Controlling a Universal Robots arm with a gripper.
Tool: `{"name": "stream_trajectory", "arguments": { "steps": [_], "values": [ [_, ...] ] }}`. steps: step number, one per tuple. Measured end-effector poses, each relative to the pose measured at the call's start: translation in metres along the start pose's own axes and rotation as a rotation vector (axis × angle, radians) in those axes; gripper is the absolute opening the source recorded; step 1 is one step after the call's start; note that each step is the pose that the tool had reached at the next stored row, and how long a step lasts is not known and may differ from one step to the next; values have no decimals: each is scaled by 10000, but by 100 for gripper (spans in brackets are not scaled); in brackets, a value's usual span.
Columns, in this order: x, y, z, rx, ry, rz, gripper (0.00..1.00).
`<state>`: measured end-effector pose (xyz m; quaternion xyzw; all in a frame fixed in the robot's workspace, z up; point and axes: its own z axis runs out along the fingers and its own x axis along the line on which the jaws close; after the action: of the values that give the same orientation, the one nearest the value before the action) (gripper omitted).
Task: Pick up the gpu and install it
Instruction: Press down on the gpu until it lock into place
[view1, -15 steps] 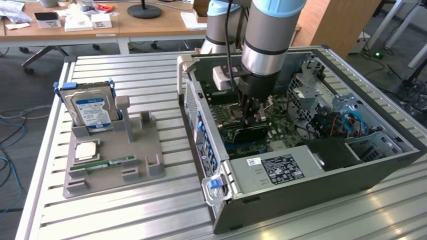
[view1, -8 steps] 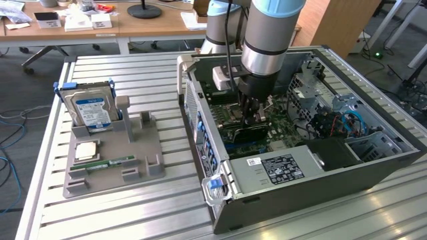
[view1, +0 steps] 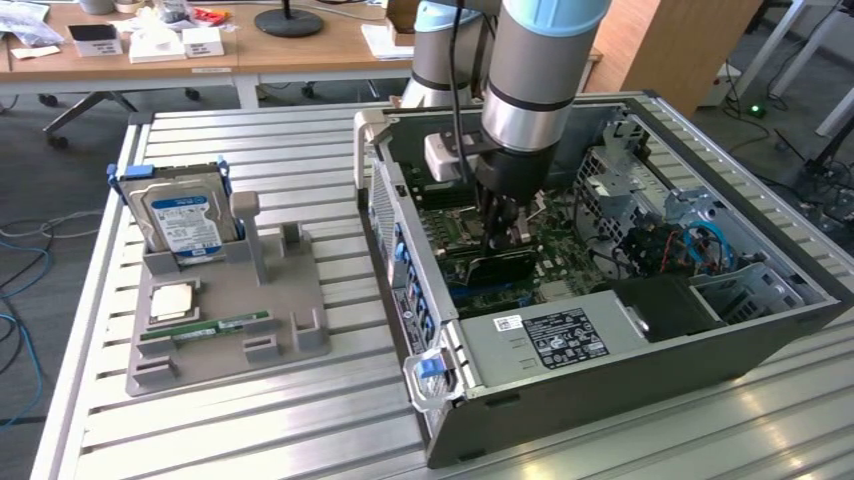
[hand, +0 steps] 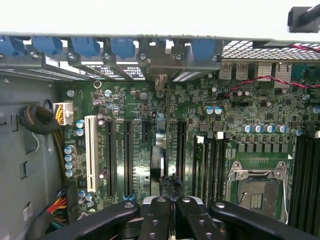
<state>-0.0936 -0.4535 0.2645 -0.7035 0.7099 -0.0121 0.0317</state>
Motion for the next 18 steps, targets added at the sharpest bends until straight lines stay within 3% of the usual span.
{"name": "stream_trajectory", "arguments": {
  "steps": [18],
  "values": [
    [1,8,25,9,2,0,10]
  ]
}}
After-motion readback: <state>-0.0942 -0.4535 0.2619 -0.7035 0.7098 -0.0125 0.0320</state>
